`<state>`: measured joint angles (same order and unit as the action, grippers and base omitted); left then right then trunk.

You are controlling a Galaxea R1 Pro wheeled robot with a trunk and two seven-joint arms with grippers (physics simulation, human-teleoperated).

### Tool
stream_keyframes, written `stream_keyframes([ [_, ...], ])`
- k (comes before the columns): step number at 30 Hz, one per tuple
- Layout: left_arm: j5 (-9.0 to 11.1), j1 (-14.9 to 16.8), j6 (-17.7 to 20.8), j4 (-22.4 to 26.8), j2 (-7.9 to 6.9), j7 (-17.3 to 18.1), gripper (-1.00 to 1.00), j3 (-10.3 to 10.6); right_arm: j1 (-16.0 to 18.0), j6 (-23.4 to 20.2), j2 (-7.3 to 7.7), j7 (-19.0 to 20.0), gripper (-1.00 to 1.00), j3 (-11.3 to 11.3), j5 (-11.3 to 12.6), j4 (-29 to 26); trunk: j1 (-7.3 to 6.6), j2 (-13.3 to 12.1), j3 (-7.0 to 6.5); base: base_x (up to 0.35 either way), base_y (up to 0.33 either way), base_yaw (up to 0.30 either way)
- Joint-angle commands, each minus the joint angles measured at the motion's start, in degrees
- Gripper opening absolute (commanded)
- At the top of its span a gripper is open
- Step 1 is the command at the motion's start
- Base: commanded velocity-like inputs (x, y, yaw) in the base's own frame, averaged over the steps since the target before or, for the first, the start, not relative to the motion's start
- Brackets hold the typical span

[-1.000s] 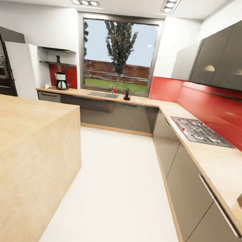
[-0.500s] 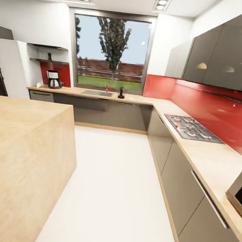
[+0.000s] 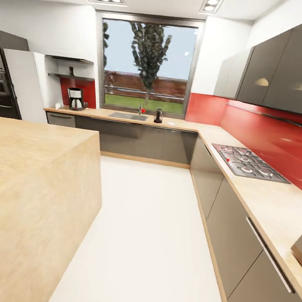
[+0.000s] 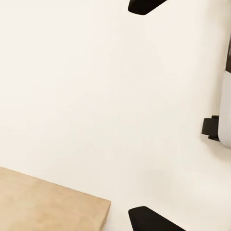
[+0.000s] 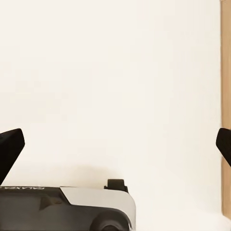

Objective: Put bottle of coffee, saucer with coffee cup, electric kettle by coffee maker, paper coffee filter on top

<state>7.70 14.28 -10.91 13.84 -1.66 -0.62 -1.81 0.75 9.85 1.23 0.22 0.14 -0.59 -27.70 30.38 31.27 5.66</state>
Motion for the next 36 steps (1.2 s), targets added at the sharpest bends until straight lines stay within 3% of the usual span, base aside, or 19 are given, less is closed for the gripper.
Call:
stream_keyframes([
  [1,0.31,0.04,-0.17,-0.04,0.00,0.01,1.00,-0.03,0.04,0.17,0.01,-0.14,1.00,0.03,-0.10,0.13,-0.20,-0.33,-0.08,0.000,0.000,0.001],
  [21,0.30,0.04,-0.17,-0.04,-0.09,0.01,1.00,-0.03,0.04,0.17,0.00,-0.40,1.00,0.04,-0.09,0.23,-4.60,-8.35,-3.67,0.000,0.000,0.000],
  [36,0.30,0.04,-0.17,-0.04,-0.09,0.01,1.00,-0.03,0.04,0.17,0.00,-0.40,1.00,0.04,-0.10,0.22,-4.60,-8.35,-3.67,0.000,0.000,0.000],
])
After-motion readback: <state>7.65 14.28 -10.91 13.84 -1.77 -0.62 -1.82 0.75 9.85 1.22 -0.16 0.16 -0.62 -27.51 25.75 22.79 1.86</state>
